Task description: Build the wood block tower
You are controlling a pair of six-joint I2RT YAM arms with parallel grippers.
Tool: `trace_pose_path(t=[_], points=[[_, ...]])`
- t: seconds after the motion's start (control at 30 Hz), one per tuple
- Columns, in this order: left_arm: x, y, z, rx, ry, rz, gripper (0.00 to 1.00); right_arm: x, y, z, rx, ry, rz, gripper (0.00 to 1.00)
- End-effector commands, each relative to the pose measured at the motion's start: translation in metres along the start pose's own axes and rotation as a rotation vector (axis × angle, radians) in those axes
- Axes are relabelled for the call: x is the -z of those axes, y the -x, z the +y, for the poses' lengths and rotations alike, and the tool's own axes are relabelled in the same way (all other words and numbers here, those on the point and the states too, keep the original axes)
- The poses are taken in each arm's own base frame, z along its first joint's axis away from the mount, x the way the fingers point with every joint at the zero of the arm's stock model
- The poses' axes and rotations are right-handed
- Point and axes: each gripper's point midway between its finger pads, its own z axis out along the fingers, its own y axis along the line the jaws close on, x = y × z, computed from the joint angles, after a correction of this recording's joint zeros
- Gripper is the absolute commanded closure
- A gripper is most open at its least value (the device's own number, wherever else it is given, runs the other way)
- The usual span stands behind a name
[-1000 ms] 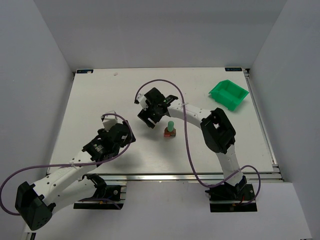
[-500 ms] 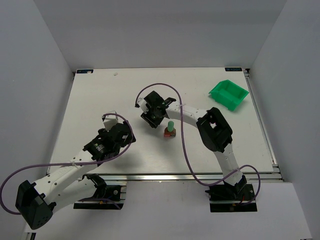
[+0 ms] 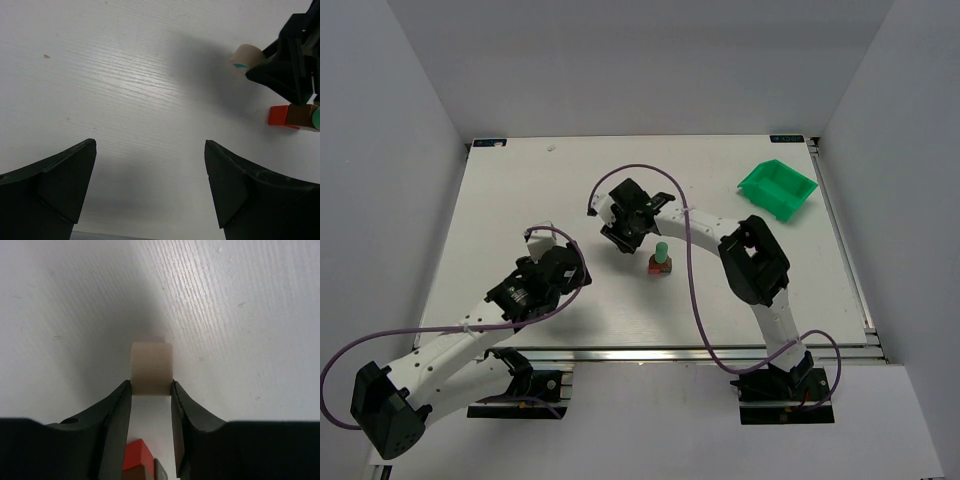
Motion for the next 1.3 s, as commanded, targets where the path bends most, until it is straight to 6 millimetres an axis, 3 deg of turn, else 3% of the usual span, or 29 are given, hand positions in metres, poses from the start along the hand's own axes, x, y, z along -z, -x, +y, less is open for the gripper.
trace_pose_path(t=[0.0, 0.07, 0.17, 0.3, 0.33, 0.43, 0.53, 0.7, 0.87, 1.27], points=[[0.011, 0.017, -0.011, 0.017, -0.046, -0.024, 0.02, 0.079, 0.07, -0.018, 0.163, -0.062, -0.207, 0.83], [0.012, 0.018, -0.011, 0.014, -0.043, -0.019, 0.02, 0.107, 0.083, -0.023, 0.195, -0.084, -0.242, 0.82], [0.015, 0.019, -0.012, 0.014, -0.05, -0.015, 0.02, 0.139, 0.081, -0.025, 0.256, -0.069, -0.23, 0.83], [0.02, 0.025, -0.018, 0.001, -0.079, -0.018, 0.02, 0.174, 0.058, -0.025, 0.353, -0.084, -0.181, 0.82], [0.021, 0.026, -0.019, -0.003, -0.082, -0.018, 0.02, 0.194, 0.056, -0.025, 0.386, -0.102, -0.193, 0.82], [0.024, 0.031, -0.021, -0.011, -0.089, -0.022, 0.02, 0.218, 0.043, -0.016, 0.427, -0.098, -0.188, 0.81], [0.026, 0.036, -0.02, -0.017, -0.076, -0.029, 0.02, 0.229, 0.034, -0.009, 0.466, -0.087, -0.182, 0.8], [0.027, 0.042, -0.019, -0.03, -0.064, -0.045, 0.02, 0.222, 0.015, 0.007, 0.521, 0.007, -0.143, 0.8], [0.026, 0.047, -0.025, -0.04, -0.085, -0.061, 0.02, 0.198, -0.01, 0.012, 0.528, 0.065, -0.066, 0.79], [0.016, 0.047, -0.028, -0.092, -0.048, -0.051, 0.02, 0.164, -0.021, 0.013, 0.501, 0.115, -0.029, 0.77]])
